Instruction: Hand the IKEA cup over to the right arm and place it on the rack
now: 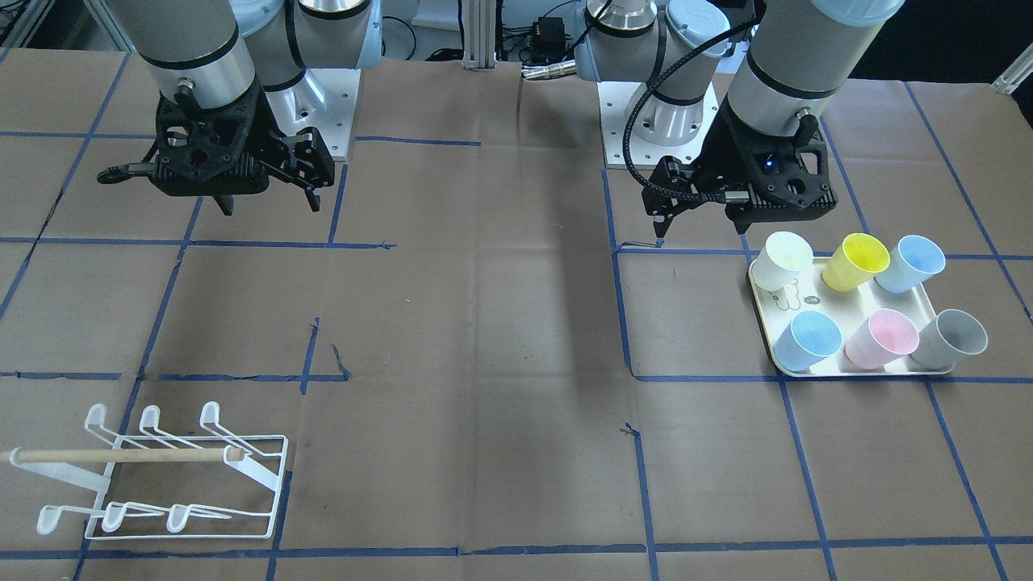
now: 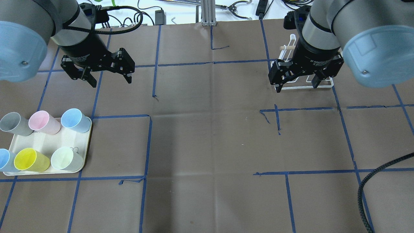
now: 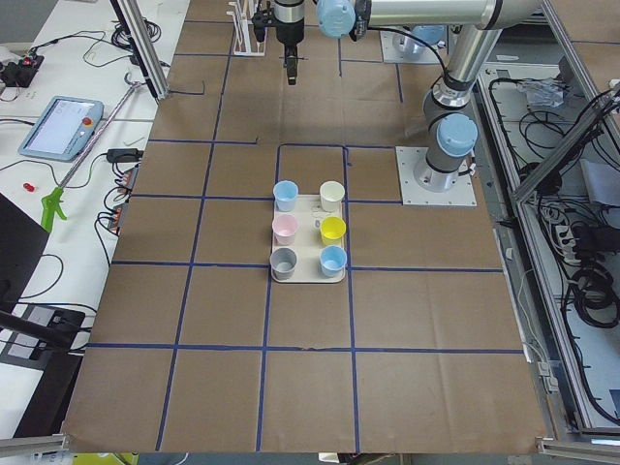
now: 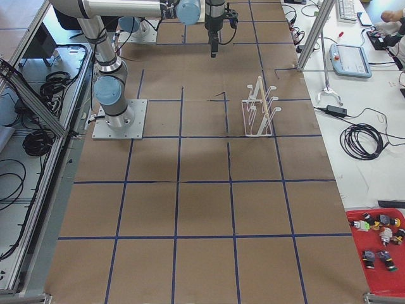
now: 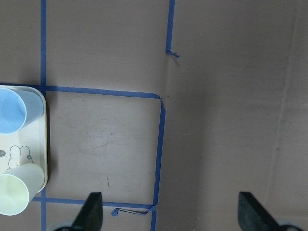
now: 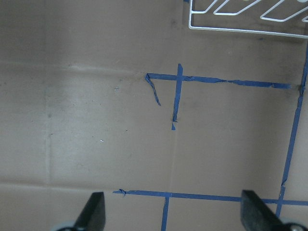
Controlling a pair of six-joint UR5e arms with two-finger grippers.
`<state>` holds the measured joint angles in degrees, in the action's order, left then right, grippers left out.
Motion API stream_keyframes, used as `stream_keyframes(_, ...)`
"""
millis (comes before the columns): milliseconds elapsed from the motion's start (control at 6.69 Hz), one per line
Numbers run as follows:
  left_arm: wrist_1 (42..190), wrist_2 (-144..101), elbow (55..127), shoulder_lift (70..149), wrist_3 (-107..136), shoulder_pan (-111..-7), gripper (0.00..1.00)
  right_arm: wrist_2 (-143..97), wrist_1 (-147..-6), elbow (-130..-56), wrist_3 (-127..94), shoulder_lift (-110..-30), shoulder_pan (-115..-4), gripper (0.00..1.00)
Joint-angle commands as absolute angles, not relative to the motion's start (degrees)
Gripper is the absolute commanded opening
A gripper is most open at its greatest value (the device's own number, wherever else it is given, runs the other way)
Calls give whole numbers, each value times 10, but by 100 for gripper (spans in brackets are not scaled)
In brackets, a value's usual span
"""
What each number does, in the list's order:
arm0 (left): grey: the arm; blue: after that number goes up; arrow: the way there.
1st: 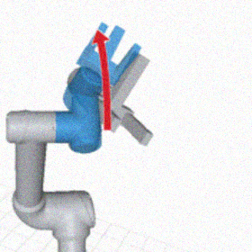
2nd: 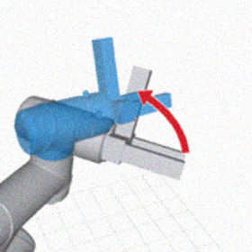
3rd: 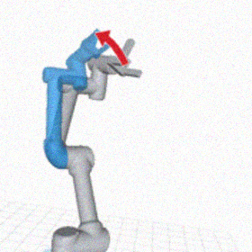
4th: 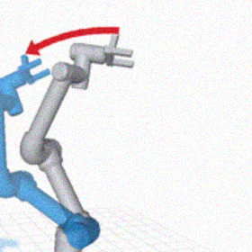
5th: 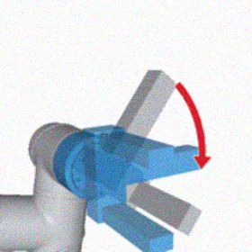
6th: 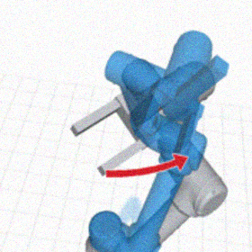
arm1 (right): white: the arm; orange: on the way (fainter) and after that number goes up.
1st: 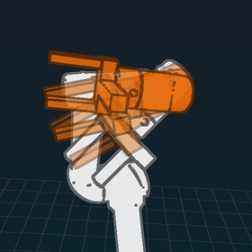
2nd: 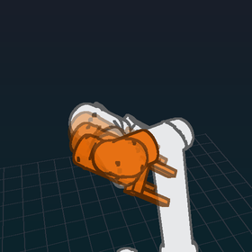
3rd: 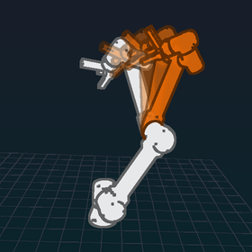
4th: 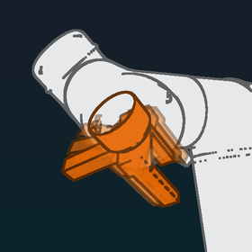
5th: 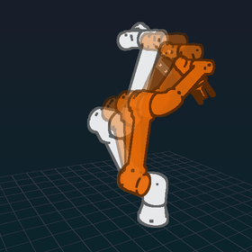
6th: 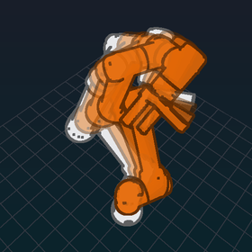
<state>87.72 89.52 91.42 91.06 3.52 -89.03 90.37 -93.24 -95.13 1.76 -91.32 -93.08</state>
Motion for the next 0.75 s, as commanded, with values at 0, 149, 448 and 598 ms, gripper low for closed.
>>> stream_keyframes(0,877,896,916,910,35,-890,100,903,-933,-952,18,-913,-931,100)
stream_keyframes(149,877,896,916,910,35,-890,100,905,-933,-951,18,-913,-931,100)
stream_keyframes(448,877,896,917,910,34,-890,100,904,-934,-953,18,-912,-931,100)
stream_keyframes(598,877,896,918,910,32,-890,100,905,-934,-954,18,-912,-931,100)
